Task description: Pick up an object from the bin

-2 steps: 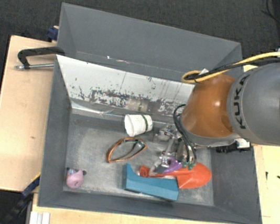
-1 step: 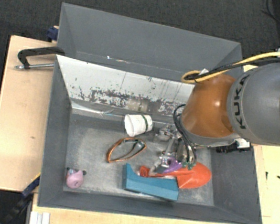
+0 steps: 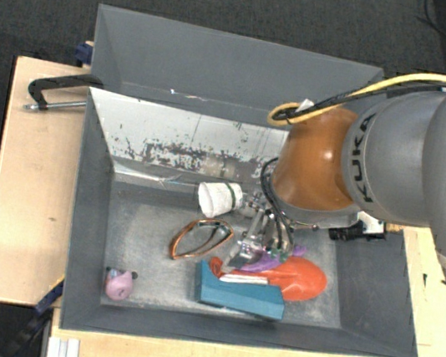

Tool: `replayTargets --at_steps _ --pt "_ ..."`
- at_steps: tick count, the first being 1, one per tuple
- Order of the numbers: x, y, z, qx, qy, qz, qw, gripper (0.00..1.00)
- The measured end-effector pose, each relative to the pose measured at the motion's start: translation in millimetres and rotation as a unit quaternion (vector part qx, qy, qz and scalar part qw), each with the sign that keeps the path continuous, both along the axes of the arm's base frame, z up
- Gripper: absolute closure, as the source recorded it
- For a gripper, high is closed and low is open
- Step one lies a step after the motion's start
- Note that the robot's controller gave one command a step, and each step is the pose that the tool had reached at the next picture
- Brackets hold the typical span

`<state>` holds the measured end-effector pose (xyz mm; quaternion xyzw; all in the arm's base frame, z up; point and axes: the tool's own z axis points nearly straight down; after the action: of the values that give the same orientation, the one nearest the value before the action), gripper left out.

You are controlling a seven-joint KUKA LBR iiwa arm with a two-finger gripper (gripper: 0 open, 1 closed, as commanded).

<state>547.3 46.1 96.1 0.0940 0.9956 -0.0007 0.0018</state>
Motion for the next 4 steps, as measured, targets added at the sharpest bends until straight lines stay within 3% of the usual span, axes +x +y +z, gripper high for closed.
replayTargets --at_steps 1,2,3,4 --pt "-4.1 39.7 -1.3 0.001 -0.0004 0.013 0.9999 0.0" --pt "-1.5 36.6 -12.3 0.004 -0.0007 -0.063 0.998 1.0" --pt "-3.6 34.6 -16.7 0.002 0.0012 -0.064 0.9979 0.0" --pt "-3.0 34.6 -15.6 0.002 0.0003 -0.064 0.9979 1.0"
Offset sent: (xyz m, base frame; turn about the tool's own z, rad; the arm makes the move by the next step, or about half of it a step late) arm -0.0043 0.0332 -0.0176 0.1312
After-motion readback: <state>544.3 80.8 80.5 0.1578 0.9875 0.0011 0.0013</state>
